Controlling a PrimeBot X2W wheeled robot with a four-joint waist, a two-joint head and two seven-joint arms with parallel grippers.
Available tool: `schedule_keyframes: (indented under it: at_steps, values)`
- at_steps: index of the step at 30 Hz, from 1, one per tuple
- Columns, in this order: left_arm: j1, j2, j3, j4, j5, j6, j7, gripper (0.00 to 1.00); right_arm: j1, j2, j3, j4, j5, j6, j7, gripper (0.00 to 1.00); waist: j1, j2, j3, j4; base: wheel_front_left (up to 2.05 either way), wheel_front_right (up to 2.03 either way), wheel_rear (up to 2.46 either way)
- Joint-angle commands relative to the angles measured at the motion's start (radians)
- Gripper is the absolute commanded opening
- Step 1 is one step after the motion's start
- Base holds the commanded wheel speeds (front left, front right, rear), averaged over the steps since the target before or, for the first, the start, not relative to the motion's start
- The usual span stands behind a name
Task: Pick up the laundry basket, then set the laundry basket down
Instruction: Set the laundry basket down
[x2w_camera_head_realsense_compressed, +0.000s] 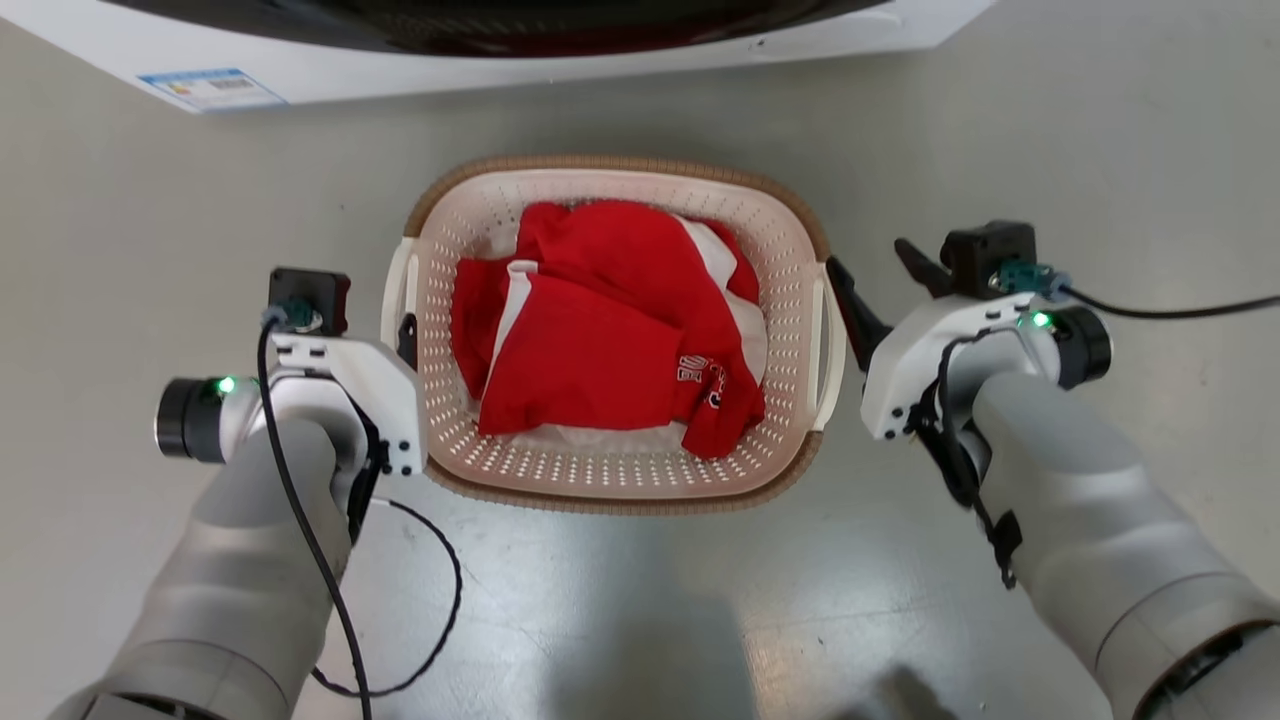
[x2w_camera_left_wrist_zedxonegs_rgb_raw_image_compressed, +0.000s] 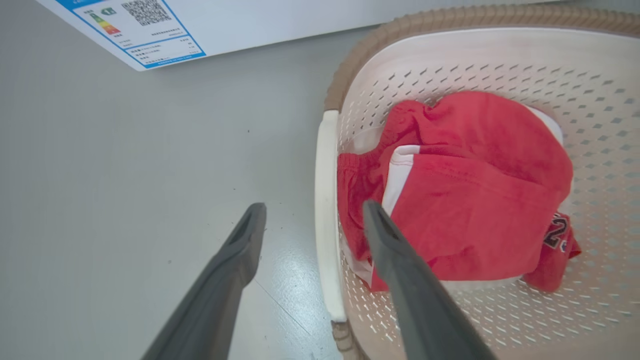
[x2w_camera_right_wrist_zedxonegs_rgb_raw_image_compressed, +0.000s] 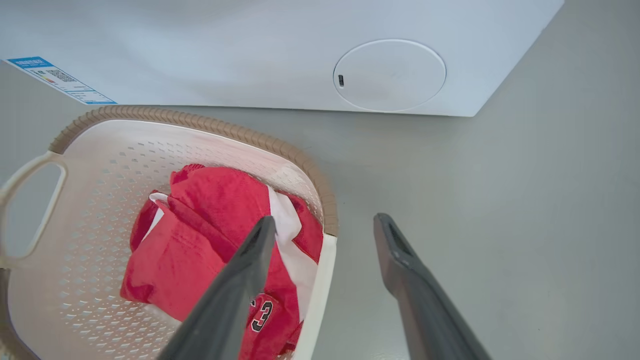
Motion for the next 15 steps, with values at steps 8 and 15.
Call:
schedule_keyframes:
  at_steps: [8, 15]
  values:
    - [0.068, 0.013, 0.027, -0.006, -0.030, -0.004, -0.052, 1.00, 0.125, 0.015, -0.109, -0.063, -0.134, 0.006, -0.014, 1.00, 0.0000, 0.0000, -0.107, -0.001, 0.00, 0.00, 0.00]
    - [0.131, -0.008, 0.041, -0.043, -0.043, -0.018, -0.073, 1.00, 0.202, -0.008, -0.236, -0.143, -0.273, 0.006, -0.014, 1.00, 0.0000, 0.0000, -0.213, 0.005, 0.00, 0.00, 0.00]
